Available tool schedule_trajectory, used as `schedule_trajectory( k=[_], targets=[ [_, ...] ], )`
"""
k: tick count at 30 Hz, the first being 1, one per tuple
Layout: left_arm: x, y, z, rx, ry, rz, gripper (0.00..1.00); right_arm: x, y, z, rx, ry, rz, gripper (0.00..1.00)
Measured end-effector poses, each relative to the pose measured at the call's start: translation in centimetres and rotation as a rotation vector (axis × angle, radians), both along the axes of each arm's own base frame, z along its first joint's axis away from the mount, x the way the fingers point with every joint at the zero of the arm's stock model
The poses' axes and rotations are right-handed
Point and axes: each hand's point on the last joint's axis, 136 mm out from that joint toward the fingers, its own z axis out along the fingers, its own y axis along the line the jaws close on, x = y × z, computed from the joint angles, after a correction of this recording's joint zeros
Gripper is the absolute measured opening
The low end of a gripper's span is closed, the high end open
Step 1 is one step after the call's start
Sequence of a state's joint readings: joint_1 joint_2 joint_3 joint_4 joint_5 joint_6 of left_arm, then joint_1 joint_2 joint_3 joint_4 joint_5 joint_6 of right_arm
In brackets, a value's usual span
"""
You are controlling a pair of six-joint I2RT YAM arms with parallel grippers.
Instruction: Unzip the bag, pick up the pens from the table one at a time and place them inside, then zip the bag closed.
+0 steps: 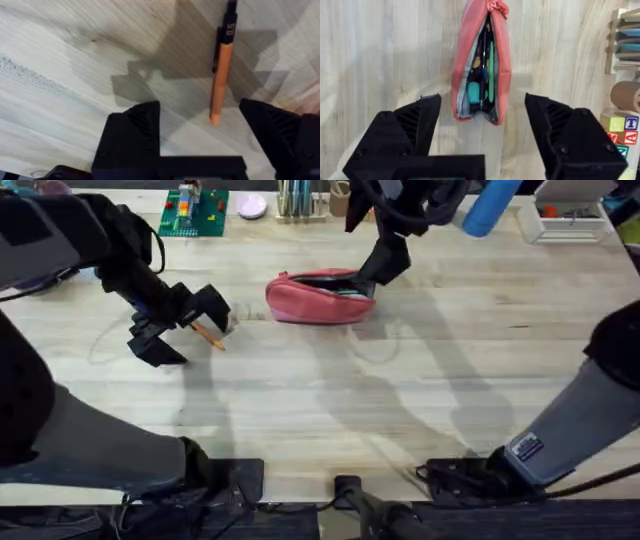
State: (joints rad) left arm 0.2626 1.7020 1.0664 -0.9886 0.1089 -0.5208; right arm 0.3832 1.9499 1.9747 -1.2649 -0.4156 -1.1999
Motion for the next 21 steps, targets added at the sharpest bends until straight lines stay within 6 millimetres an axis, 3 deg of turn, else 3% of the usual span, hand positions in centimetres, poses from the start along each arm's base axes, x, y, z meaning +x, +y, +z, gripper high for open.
schedule_trajectory(
  k=[4, 14, 21],
  targets=[
    [0.01, 0.04, 0.00, 0.002, 0.000, 0.004, 0.961, -0.01, 0.00, 0.00, 0.000, 0.000, 0.000, 0.997],
    [-0.20, 0.55, -0.16, 0.028, 0.013, 0.003, 0.401, 0.00, 0.00, 0.00, 0.000, 0.000, 0.000, 0.997],
    [0.02, 0.49, -0.15, 0.024, 0.004, 0.003, 0.171, 0.00, 0.00, 0.00, 0.000, 0.000, 0.000, 0.996]
  ],
)
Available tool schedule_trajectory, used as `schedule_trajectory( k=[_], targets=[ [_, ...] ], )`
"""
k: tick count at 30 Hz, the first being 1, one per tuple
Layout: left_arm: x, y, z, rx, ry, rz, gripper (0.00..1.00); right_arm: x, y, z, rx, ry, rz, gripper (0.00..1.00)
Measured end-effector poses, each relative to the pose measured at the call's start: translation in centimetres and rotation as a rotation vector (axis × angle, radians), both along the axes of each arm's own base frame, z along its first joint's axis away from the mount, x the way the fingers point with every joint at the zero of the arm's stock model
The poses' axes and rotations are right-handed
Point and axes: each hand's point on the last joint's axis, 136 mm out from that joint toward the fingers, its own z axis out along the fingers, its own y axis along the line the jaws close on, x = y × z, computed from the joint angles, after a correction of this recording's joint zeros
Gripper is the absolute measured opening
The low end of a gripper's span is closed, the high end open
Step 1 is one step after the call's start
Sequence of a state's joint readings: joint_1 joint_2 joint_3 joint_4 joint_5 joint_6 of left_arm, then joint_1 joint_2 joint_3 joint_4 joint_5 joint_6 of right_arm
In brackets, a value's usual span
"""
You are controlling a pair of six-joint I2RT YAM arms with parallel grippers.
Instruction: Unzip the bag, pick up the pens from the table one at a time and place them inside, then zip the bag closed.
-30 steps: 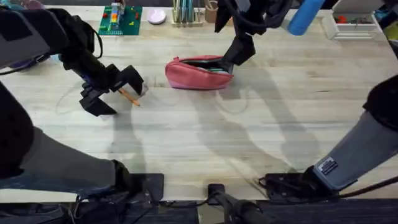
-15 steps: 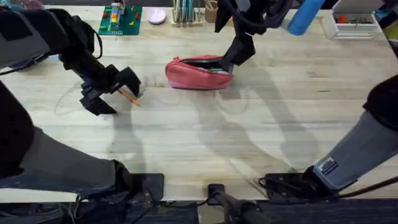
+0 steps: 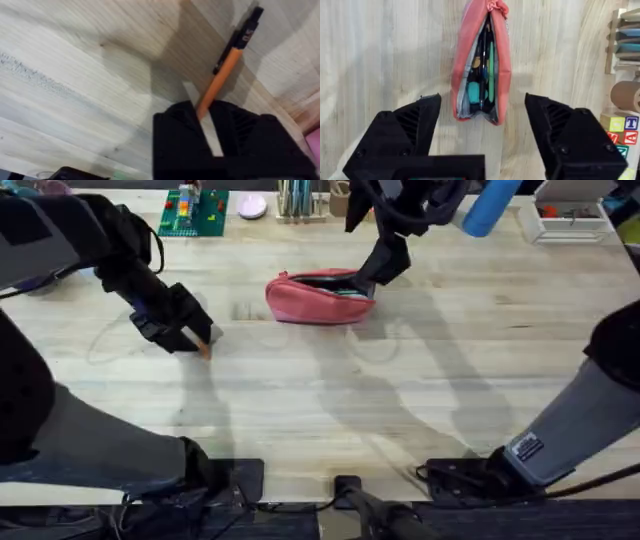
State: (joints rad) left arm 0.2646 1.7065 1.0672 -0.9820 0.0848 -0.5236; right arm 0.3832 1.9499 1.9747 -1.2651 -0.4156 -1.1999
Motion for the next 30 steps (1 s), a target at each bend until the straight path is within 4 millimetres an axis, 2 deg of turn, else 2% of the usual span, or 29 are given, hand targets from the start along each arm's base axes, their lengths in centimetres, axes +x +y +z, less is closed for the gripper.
schedule_trajectory(
  k=[2, 3, 15, 18, 20, 25, 30],
  targets=[
    [0.1, 0.0, 0.0, 0.001, -0.004, -0.001, 0.069, 0.0, 0.0, 0.0, 0.000, 0.000, 0.000, 0.997],
    [0.1, 0.0, 0.1, 0.001, -0.005, 0.000, 0.054, 0.0, 0.0, 0.0, 0.000, 0.000, 0.000, 0.997],
    [0.2, 0.1, 0.2, 0.007, -0.009, -0.001, 0.043, 0.0, 0.0, 0.1, 0.001, -0.003, 0.000, 0.996],
    [0.9, 0.3, 0.3, 0.031, -0.043, -0.011, 0.043, -0.3, -0.1, 1.1, 0.010, -0.023, -0.003, 0.996],
    [2.0, 0.4, 0.9, 0.056, -0.101, -0.024, 0.043, -0.6, -0.3, 2.3, 0.022, -0.044, -0.017, 0.996],
    [5.2, -0.7, 4.8, 0.113, -0.305, -0.120, 0.044, -1.3, -1.0, 5.2, 0.055, -0.083, -0.076, 0.997],
    [9.7, -3.4, 11.2, 0.184, -0.607, -0.282, 0.044, -1.2, -1.8, 5.9, 0.074, -0.041, -0.194, 0.996]
  ],
)
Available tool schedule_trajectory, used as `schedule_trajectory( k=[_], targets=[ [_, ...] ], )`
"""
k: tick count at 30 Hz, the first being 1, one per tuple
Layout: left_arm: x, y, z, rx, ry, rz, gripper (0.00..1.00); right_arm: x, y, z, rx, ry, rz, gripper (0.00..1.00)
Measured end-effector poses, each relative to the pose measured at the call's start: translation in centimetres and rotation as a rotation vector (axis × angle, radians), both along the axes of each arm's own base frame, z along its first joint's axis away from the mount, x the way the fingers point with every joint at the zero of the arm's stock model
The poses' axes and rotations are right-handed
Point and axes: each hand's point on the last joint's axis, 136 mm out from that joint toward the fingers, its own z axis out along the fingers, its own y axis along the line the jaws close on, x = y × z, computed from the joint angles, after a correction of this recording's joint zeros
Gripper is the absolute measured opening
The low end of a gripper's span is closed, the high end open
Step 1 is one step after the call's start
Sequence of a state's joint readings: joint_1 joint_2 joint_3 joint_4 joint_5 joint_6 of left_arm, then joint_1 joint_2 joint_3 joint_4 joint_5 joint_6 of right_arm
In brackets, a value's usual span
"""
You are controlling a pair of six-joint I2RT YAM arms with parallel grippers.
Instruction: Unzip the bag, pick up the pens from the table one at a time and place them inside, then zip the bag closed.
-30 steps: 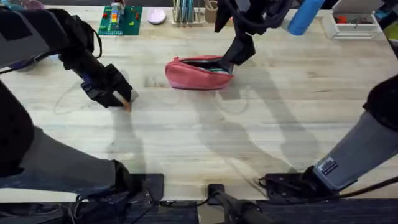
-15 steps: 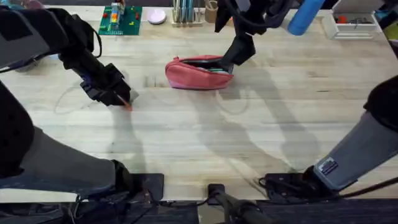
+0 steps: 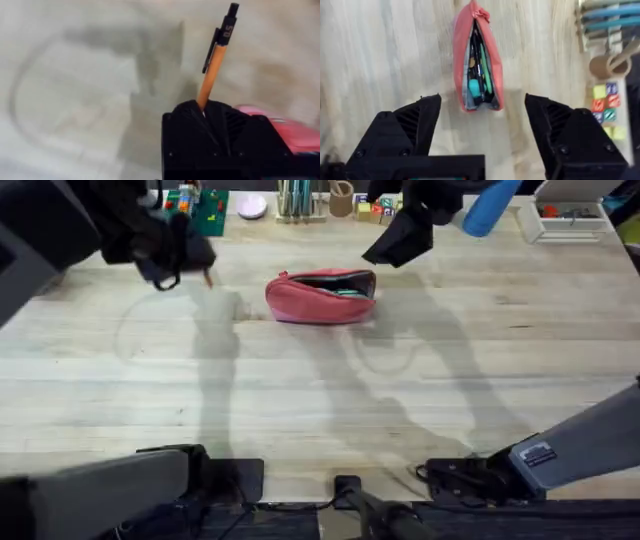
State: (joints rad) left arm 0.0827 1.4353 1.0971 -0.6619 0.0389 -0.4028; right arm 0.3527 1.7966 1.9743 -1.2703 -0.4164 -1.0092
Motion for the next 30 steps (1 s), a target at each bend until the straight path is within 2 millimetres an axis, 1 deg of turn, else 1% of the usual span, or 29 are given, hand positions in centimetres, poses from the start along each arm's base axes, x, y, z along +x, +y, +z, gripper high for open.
schedule_trajectory(
  k=[3, 6, 9, 12, 15, 20, 21, 27, 30],
  targets=[
    [1.6, -2.1, 3.2, 0.035, -0.142, -0.092, 0.044, 0.3, -0.5, 0.0, 0.013, 0.042, -0.078, 0.996],
    [2.6, -4.1, 5.4, 0.060, -0.238, -0.170, 0.044, 0.5, -1.0, 0.0, 0.023, 0.074, -0.143, 0.997],
    [3.2, -5.7, 6.5, 0.078, -0.290, -0.235, 0.044, 0.7, -1.6, 0.0, 0.030, 0.098, -0.191, 0.997],
    [3.5, -7.5, 7.0, 0.086, -0.326, -0.315, 0.044, 0.7, -2.1, 0.3, 0.038, 0.107, -0.226, 0.996],
    [3.5, -9.5, 7.6, 0.097, -0.362, -0.420, 0.044, 0.5, -2.7, 1.3, 0.052, 0.091, -0.251, 0.996],
    [3.1, -13.3, 8.4, 0.098, -0.429, -0.640, 0.044, -0.3, -3.9, 3.9, 0.083, 0.030, -0.282, 0.996],
    [2.3, -15.3, 8.8, 0.087, -0.464, -0.779, 0.044, -0.6, -4.7, 5.1, 0.096, -0.001, -0.297, 0.996],
    [0.2, -19.2, 9.6, 0.072, -0.559, -1.071, 0.044, -1.0, -5.9, 6.4, 0.110, -0.034, -0.328, 0.996],
    [-0.7, -20.5, 9.9, 0.070, -0.602, -1.176, 0.044, -1.1, -6.3, 6.9, 0.115, -0.049, -0.338, 0.996]
  ],
)
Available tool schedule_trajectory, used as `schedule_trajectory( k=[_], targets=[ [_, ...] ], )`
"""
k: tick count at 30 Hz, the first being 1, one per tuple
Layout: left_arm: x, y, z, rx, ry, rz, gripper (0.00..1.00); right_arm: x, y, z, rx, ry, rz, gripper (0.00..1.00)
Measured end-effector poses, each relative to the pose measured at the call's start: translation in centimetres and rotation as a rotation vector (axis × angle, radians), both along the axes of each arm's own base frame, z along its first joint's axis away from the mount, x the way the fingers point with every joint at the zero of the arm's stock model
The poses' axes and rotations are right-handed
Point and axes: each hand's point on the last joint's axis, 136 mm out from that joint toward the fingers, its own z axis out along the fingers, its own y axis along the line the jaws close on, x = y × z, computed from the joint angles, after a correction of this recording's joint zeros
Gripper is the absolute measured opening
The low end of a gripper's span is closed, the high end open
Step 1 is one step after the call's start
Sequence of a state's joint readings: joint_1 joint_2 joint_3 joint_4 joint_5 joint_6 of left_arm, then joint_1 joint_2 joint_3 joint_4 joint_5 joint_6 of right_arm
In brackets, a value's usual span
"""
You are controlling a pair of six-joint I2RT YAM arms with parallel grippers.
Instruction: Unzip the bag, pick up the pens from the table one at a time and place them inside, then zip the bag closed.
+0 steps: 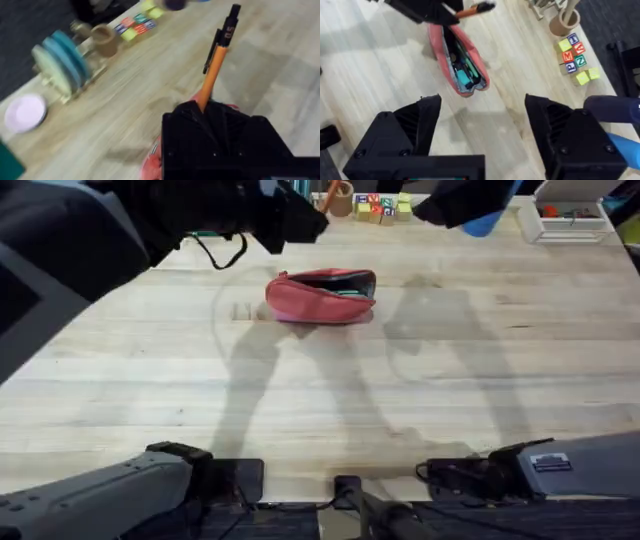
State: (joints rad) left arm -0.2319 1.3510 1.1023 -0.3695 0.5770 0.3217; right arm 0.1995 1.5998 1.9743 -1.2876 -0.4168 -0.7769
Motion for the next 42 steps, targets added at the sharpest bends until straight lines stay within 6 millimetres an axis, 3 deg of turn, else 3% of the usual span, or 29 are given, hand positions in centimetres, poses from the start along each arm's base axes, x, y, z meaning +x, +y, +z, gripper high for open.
schedule_trajectory(
  k=[6, 19, 31, 42],
  targets=[
    [-1.5, -2.1, -0.2, -0.019, -0.028, -0.168, 0.042, -0.1, -0.7, 0.6, 0.005, -0.018, -0.018, 0.997],
    [-0.9, -3.2, -5.5, 0.021, 0.039, -0.285, 0.041, -0.1, -0.7, 0.6, 0.009, -0.013, -0.025, 0.997],
    [-1.7, -2.3, -10.5, 0.113, 0.182, -0.291, 0.041, -0.1, -0.7, 0.6, 0.009, -0.014, -0.025, 0.996],
    [-1.3, -0.4, -12.3, 0.282, 0.136, -0.285, 0.041, -0.1, -0.7, 0.6, 0.009, -0.014, -0.025, 0.997]
  ],
)
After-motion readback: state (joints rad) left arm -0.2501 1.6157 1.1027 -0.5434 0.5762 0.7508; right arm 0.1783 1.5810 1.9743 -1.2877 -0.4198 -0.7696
